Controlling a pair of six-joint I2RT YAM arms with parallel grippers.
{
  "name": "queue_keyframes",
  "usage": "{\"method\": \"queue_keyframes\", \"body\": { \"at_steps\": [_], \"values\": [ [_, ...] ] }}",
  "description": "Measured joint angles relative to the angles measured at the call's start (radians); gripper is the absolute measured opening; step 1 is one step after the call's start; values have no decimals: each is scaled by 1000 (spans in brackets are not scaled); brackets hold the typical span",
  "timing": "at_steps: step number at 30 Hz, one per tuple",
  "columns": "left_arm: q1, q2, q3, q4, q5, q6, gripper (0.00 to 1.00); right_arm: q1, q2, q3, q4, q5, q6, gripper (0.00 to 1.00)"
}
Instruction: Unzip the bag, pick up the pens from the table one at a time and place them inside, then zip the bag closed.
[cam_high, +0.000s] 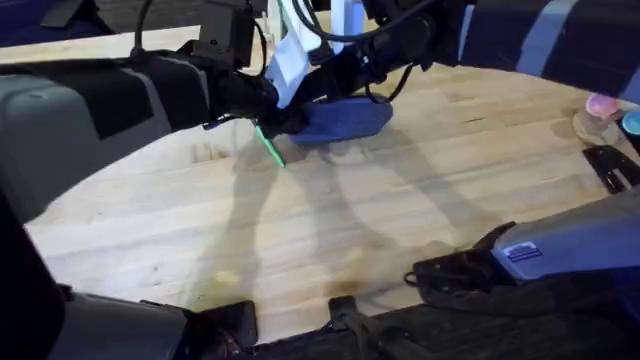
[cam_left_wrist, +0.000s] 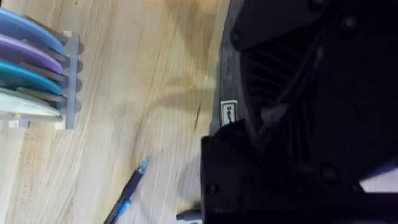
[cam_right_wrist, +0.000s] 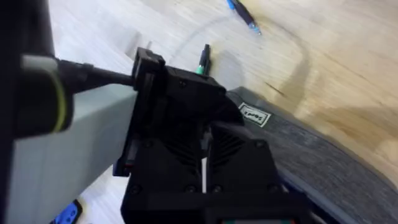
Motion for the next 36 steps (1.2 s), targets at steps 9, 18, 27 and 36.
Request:
{"method": "queue_keyframes", "body": {
  "at_steps": [9,18,27,36],
  "values": [
    [0,0,0,1,2,0,46,-16,-8,5,-19,-19,20,386],
    [0,0,0,2,6,3,46,-90,-168,14,-202,33,-49,996],
    [-2,0,0,2,1,3,46,-142,-348,24,-378,145,-162,996],
    [-2,0,0,2,1,3,54,-142,-510,24,-480,180,-273,997]
  ]
}}
